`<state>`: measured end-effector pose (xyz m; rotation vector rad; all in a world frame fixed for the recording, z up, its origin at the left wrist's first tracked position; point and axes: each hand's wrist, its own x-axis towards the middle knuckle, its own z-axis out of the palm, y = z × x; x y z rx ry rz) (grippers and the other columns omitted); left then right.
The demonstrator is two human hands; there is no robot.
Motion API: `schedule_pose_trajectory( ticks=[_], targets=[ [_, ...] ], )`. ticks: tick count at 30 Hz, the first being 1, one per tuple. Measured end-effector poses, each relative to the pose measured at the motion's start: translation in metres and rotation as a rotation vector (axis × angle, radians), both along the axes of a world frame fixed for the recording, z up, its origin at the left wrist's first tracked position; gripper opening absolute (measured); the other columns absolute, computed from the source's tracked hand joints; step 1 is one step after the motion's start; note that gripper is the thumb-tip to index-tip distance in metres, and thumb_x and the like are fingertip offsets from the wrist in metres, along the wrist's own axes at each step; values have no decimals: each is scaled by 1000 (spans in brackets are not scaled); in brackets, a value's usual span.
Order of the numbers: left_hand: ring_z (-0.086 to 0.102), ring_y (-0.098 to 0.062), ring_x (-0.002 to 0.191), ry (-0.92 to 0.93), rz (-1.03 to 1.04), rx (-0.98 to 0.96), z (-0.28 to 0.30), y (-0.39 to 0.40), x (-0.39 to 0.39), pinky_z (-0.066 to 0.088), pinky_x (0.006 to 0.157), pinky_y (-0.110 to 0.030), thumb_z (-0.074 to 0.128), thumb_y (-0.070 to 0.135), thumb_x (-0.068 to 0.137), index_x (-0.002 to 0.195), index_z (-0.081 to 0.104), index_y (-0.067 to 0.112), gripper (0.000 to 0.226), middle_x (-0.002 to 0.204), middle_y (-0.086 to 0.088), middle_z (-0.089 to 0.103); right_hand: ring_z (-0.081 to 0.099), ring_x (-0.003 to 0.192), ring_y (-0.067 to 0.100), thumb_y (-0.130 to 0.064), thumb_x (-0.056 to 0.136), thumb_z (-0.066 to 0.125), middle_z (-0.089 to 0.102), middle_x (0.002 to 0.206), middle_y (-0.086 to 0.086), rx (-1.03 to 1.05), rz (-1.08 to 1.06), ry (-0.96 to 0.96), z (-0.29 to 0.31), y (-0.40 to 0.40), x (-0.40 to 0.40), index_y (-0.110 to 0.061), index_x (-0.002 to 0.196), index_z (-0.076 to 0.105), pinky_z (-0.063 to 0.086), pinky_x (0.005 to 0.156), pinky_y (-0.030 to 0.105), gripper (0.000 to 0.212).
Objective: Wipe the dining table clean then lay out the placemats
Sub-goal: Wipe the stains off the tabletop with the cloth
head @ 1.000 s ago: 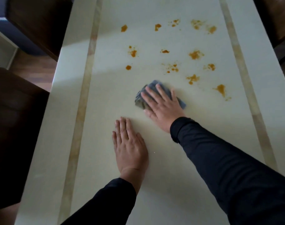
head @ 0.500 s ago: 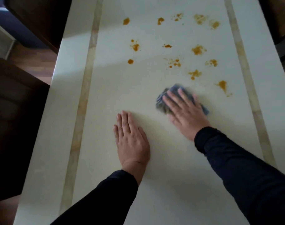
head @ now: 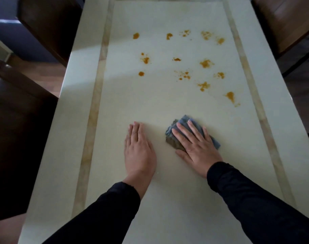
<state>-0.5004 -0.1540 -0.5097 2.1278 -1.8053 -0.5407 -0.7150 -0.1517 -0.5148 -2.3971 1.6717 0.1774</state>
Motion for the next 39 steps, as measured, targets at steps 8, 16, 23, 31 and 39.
schedule_pose_trajectory(
  ticks=[8, 16, 23, 31, 39],
  targets=[
    [18, -22, 150, 31, 43, -68, 0, -30, 33, 16, 123, -34, 36, 19, 102, 151, 37, 10, 49, 159, -5, 33, -25, 148, 31, -63, 99, 12, -23, 163, -2, 23, -186, 4, 1, -28, 70, -29, 156, -14, -4, 119, 61, 72],
    [-6, -12, 153, -85, 67, -28, -12, -30, 23, -3, 123, -29, 22, 33, 106, 160, 13, 17, 57, 167, 3, 6, -16, 152, 23, -64, 96, 11, -9, 166, -11, -20, -91, -7, -6, -98, 65, -36, 157, -5, 1, 118, 62, 68],
    [-9, -11, 153, -94, 47, -10, -12, -29, 23, -5, 123, -28, 20, 33, 106, 160, 11, 16, 57, 167, 3, 4, -12, 152, 28, -62, 97, 13, -6, 167, -6, -59, 103, 7, -7, -104, 85, -32, 158, -3, 3, 118, 64, 70],
    [-8, -19, 154, -184, 80, 37, -11, -35, 10, -1, 124, -38, 18, 27, 100, 160, 8, 13, 62, 167, 0, 0, -14, 152, 21, -58, 100, 13, -9, 166, -11, -84, -212, -40, -6, -147, 23, -36, 157, -4, -1, 118, 63, 63],
    [-21, -13, 151, -88, -47, 34, -14, -97, -83, -7, 124, -40, 12, 35, 105, 160, -3, 20, 59, 167, 6, -11, 0, 153, 23, -59, 99, 13, 7, 166, -10, -124, -30, -13, -13, -152, -1, -35, 157, 4, 12, 118, 60, 64]
  ],
)
